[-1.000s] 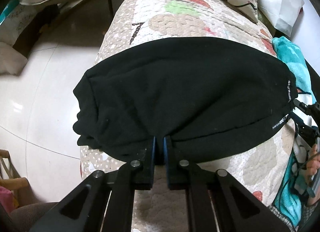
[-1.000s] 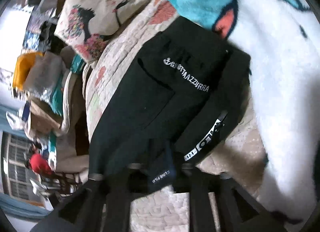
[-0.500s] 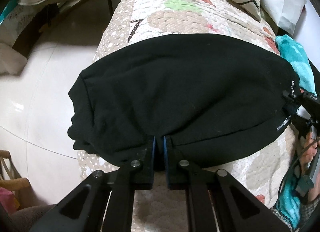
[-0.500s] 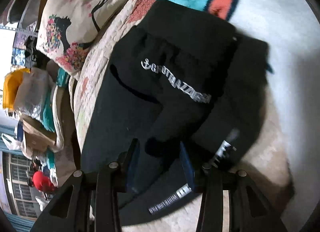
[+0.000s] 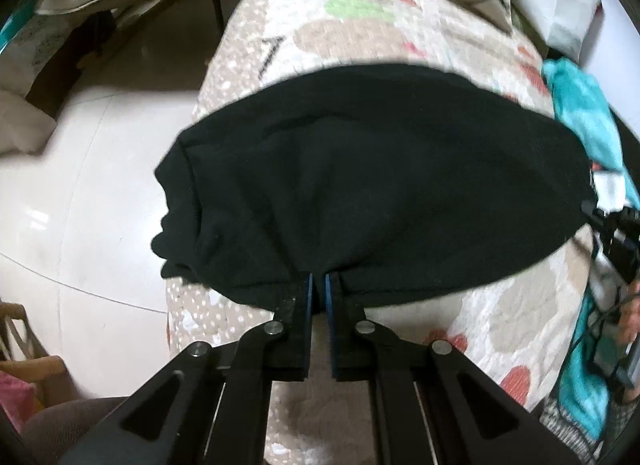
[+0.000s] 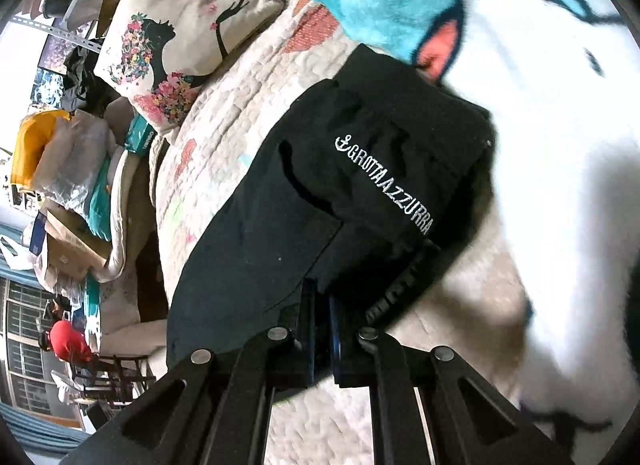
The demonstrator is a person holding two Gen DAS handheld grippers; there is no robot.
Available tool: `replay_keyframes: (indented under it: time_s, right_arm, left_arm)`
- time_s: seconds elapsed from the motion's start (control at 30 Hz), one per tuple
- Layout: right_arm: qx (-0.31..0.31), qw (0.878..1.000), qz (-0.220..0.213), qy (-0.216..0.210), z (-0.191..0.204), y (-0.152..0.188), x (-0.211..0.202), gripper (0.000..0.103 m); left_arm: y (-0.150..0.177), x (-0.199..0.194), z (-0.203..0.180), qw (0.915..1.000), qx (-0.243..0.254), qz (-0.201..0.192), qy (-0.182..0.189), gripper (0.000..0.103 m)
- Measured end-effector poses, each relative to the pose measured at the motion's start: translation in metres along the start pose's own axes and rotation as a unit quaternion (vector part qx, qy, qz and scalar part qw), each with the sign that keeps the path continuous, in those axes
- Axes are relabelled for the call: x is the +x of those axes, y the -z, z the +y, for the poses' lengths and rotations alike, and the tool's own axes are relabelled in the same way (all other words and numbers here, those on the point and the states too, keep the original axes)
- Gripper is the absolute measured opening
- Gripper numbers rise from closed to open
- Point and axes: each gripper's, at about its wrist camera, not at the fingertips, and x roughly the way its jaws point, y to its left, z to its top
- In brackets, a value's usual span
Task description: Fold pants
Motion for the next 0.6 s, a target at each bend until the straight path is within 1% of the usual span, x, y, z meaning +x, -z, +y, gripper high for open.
replay_keyframes:
  time_s: [0.1, 0.17, 0.2, 0.23, 0.27, 0.3, 0.37, 0.43, 0.47, 0.5, 0.53, 0.6]
  right_arm:
    - [0.014, 1.0, 0.019, 0.014, -0.01, 0.001, 0.011, 0.007]
    - [0.032, 0.999, 0.031, 0.027, -0.019, 0.003, 0.017, 0.013]
    - [0.044, 0.998, 0.028, 0.026, -0.024, 0.005, 0.016, 0.017]
    - [0.052, 0.998, 0.028, 0.027, -0.027, 0.005, 0.014, 0.023]
    - [0.056, 0.997, 0.028, 0.035, -0.029, 0.005, 0.011, 0.029]
    - [0.057, 0.997, 0.026, 0.048, -0.029, 0.005, 0.007, 0.041]
    - [0.049, 0.997, 0.011, 0.051, -0.026, 0.005, -0.007, 0.042]
    - [0.03, 0.998, -0.015, 0.048, -0.018, 0.005, -0.027, 0.042]
    - [0.021, 0.998, -0.031, 0.049, -0.014, 0.004, -0.035, 0.042]
    - [0.012, 0.997, -0.048, 0.051, -0.008, 0.002, -0.043, 0.042]
    - [0.004, 0.997, -0.062, 0.052, -0.001, -0.003, -0.048, 0.042]
    - [-0.013, 0.995, -0.082, 0.047, 0.014, -0.014, -0.05, 0.044]
  left_arm:
    - [0.001, 0.003, -0.009, 0.9993, 0.025, 0.011, -0.026, 0.007]
    - [0.003, 0.003, -0.009, 0.9991, 0.025, 0.015, -0.03, 0.008]
    - [0.002, 0.001, -0.008, 0.9993, 0.021, 0.02, -0.024, 0.012]
    - [0.002, -0.002, -0.006, 0.9995, 0.017, 0.023, -0.012, 0.015]
    - [0.002, -0.006, -0.004, 0.9997, 0.013, 0.022, 0.001, 0.024]
    - [0.002, -0.013, -0.001, 0.9997, 0.009, 0.016, 0.016, 0.03]
    - [0.0, -0.029, 0.003, 0.9993, 0.002, -0.006, 0.037, 0.036]
    - [-0.006, -0.044, 0.008, 0.9983, -0.014, -0.028, 0.05, 0.038]
    - [-0.012, -0.049, 0.01, 0.9976, -0.026, -0.039, 0.051, 0.04]
    - [-0.017, -0.051, 0.012, 0.997, -0.034, -0.046, 0.052, 0.046]
    - [-0.024, -0.052, 0.012, 0.9963, -0.047, -0.053, 0.05, 0.048]
    - [-0.039, -0.05, 0.01, 0.9951, -0.065, -0.06, 0.044, 0.05]
